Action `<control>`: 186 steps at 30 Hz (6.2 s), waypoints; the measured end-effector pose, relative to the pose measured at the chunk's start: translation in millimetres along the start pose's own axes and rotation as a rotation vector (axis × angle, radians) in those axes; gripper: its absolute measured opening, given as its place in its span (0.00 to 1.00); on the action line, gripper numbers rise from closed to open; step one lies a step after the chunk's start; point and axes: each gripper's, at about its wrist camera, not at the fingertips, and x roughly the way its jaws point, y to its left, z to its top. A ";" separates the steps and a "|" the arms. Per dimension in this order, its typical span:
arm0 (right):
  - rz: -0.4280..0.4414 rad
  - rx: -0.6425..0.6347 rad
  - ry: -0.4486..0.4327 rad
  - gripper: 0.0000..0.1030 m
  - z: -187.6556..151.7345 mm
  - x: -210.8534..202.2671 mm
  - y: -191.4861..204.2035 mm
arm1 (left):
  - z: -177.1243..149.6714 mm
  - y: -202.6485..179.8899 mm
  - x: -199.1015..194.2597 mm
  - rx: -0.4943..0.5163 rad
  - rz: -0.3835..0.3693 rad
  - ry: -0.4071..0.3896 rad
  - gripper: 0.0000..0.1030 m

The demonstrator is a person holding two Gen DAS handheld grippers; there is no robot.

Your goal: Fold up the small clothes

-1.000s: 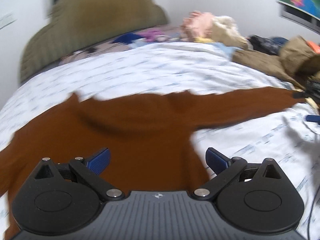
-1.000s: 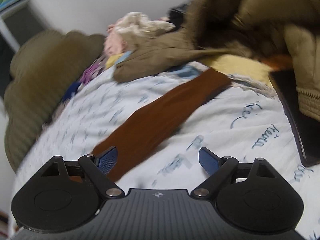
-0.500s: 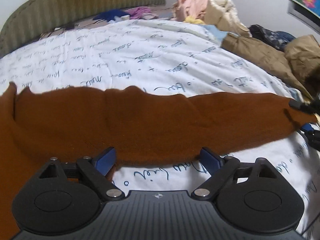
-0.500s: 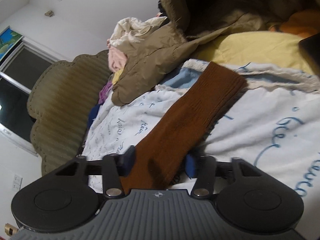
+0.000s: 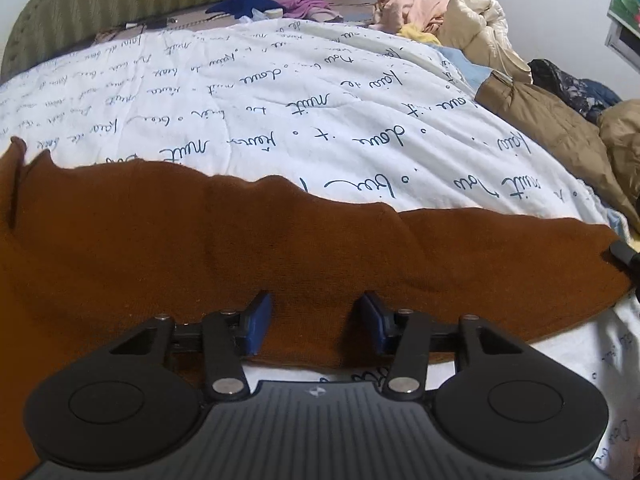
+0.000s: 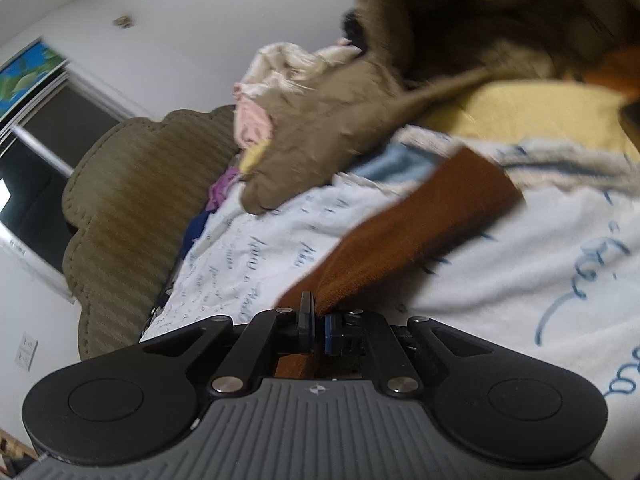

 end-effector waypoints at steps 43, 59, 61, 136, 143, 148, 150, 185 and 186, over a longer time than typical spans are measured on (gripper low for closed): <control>0.272 -1.645 0.190 0.85 -491.1 -22.8 417.4 | -154.0 379.0 -217.6 -0.374 0.235 -0.149 0.56; 0.236 -0.999 0.700 0.84 -356.4 -27.4 439.7 | -133.2 375.3 -215.2 -0.344 0.205 -0.198 0.61; 0.256 -0.895 0.676 0.82 -340.5 -37.0 427.2 | -131.1 372.2 -214.7 -0.330 0.208 -0.198 0.61; 0.619 -0.726 0.995 0.57 -482.8 -38.0 460.5 | -250.9 614.0 -307.4 -1.081 0.303 -0.504 0.67; 0.628 -0.752 0.982 0.57 -483.1 -51.9 452.0 | -245.2 648.8 -289.6 -1.183 0.183 -0.525 0.67; 0.624 -0.765 0.961 0.57 -481.3 -54.9 448.0 | -235.2 653.9 -277.8 -1.169 0.131 -0.541 0.30; 0.624 -0.762 0.955 0.57 -481.6 -55.2 445.7 | -238.6 661.5 -271.2 -1.202 0.112 -0.514 0.12; 0.400 -0.498 0.648 0.57 -291.1 -37.7 315.1 | -22.1 329.2 -194.5 -0.342 -0.053 -0.507 0.05; 0.383 -0.484 0.631 0.57 -280.1 -37.1 306.7 | -15.1 309.8 -179.3 -0.313 -0.076 -0.476 0.05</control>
